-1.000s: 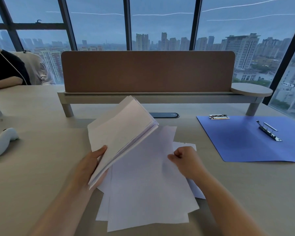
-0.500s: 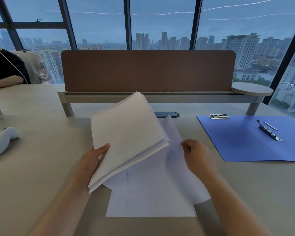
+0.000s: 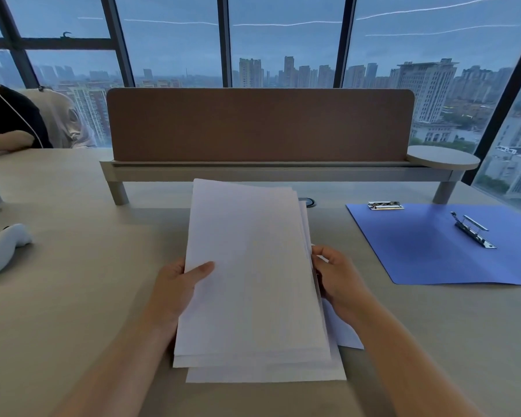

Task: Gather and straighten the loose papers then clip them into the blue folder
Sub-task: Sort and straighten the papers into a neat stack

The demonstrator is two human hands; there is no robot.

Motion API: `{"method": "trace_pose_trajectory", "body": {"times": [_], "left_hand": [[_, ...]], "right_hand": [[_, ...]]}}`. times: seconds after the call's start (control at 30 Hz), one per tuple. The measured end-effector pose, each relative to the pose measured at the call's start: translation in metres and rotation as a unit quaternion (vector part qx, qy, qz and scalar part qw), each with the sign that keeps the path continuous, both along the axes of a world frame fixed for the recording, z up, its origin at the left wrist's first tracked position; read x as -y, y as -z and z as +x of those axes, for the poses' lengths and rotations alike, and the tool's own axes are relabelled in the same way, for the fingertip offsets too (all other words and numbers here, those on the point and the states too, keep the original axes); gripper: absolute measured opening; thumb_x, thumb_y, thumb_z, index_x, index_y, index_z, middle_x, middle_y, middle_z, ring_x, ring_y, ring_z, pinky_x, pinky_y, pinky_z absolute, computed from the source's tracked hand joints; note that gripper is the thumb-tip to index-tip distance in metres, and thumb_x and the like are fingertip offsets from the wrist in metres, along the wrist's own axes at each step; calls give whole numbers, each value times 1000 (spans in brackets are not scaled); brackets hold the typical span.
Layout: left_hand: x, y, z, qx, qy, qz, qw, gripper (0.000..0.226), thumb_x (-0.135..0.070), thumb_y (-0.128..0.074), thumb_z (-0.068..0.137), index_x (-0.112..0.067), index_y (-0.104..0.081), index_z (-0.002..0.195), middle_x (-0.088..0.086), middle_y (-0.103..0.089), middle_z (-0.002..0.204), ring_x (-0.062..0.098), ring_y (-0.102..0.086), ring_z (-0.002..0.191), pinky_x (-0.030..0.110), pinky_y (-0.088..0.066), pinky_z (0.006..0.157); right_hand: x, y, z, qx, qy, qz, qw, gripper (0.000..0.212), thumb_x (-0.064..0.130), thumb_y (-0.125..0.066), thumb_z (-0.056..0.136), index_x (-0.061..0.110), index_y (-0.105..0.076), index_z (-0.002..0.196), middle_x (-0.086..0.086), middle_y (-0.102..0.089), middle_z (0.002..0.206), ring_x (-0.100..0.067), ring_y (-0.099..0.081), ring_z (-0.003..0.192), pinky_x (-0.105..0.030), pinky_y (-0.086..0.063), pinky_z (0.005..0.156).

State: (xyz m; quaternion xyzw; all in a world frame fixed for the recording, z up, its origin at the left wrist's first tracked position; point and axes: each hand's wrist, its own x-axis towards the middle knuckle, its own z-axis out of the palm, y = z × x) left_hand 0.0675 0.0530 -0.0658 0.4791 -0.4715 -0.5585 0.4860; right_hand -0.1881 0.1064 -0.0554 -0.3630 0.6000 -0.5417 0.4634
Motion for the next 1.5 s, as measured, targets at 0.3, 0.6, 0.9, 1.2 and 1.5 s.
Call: {"method": "trace_pose_trajectory", "body": {"times": [0.3,0.6,0.9,1.2,1.5], "left_hand": [[-3,-1,-2,5,46,-32,998,23,-6,-66,90,-10,-73,111,7,-78,105,26,-74,96,38,-57,82],[-10,-21,-12,-21,3,-161,987,74,-4,-75,82,-35,-39,139,-4,-74,106,16,-74,94,28,-60,71],[-22,-61,-20,-101,17,-203,974,17,-23,-82,74,-24,-79,90,-3,-79,94,15,-75,92,26,-58,74],[-14,-15,-19,-20,76,-46,996,34,-41,-70,83,-17,-74,109,-1,-77,110,18,-71,106,40,-51,97],[11,-7,-2,-98,-67,87,989,28,-37,-73,85,-16,-72,104,0,-76,99,22,-70,96,39,-49,99]], "right_hand": [[-2,-3,2,106,8,-12,994,29,23,-46,104,13,-71,114,-15,-75,111,-24,-71,90,-33,-58,73],[-4,-16,10,60,-25,-79,995,22,13,-66,93,17,-69,114,-4,-79,101,-30,-74,99,-41,-58,79],[-21,-51,18,-5,-8,-260,965,21,17,-73,88,23,-71,108,-1,-77,106,-20,-73,99,-40,-60,86],[-15,1,24,-32,15,-114,993,13,38,-70,89,26,-75,90,12,-79,88,-5,-74,84,-22,-56,70],[6,2,-21,9,135,3,991,41,57,-60,90,22,-62,110,-1,-65,110,-21,-64,104,-44,-55,92]]}}
